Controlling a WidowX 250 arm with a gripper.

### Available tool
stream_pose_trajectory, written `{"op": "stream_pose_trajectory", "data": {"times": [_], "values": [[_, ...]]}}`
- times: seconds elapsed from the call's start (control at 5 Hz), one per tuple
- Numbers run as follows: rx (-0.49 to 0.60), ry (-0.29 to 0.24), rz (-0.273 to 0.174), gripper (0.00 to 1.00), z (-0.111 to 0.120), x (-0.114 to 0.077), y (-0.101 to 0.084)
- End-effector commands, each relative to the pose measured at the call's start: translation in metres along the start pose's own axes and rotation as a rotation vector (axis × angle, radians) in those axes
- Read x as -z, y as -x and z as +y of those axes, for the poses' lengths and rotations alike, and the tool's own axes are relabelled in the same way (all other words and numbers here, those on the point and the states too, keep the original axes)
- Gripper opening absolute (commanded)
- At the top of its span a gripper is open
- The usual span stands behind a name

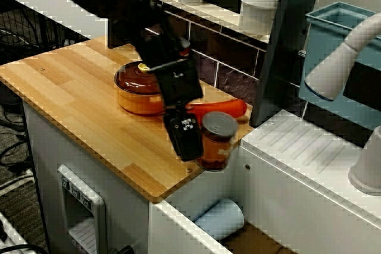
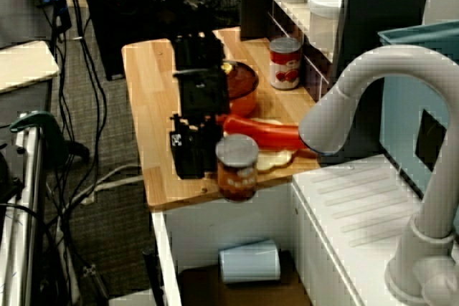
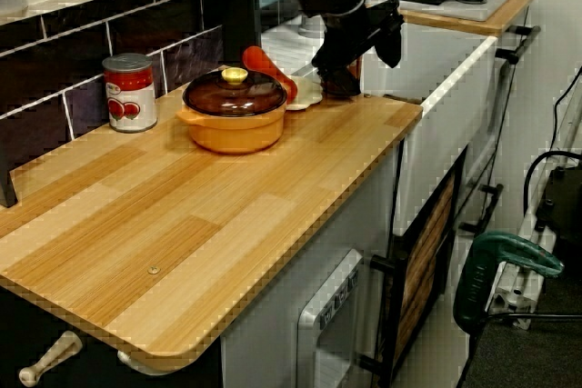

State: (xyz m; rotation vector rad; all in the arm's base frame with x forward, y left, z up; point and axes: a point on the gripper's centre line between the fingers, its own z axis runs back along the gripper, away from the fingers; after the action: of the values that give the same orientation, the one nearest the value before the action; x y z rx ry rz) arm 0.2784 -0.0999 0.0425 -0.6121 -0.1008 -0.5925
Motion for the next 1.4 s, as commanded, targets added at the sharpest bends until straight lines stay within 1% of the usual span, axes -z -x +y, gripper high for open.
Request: {"op": "stream_pose_trajectory", "data": {"times": [0.0,0.2,0.4,0.8,1.0,1.2], "values": [[0.036,0.021,-0.038,1.00,-0.002,-0.004,-0.007],[0.034,0.010,-0.053,1.00,0.000,-0.011,-0.006],[0.036,-0.020,-0.058,1.00,-0.001,-0.022,-0.005],[0.094,-0.058,-0.063,1.00,-0.014,-0.053,-0.010],[0.122,-0.096,-0.079,1.00,-0.010,-0.060,-0.014],[0.160,-0.207,-0.066,1.00,-0.006,-0.067,-0.019]]}}
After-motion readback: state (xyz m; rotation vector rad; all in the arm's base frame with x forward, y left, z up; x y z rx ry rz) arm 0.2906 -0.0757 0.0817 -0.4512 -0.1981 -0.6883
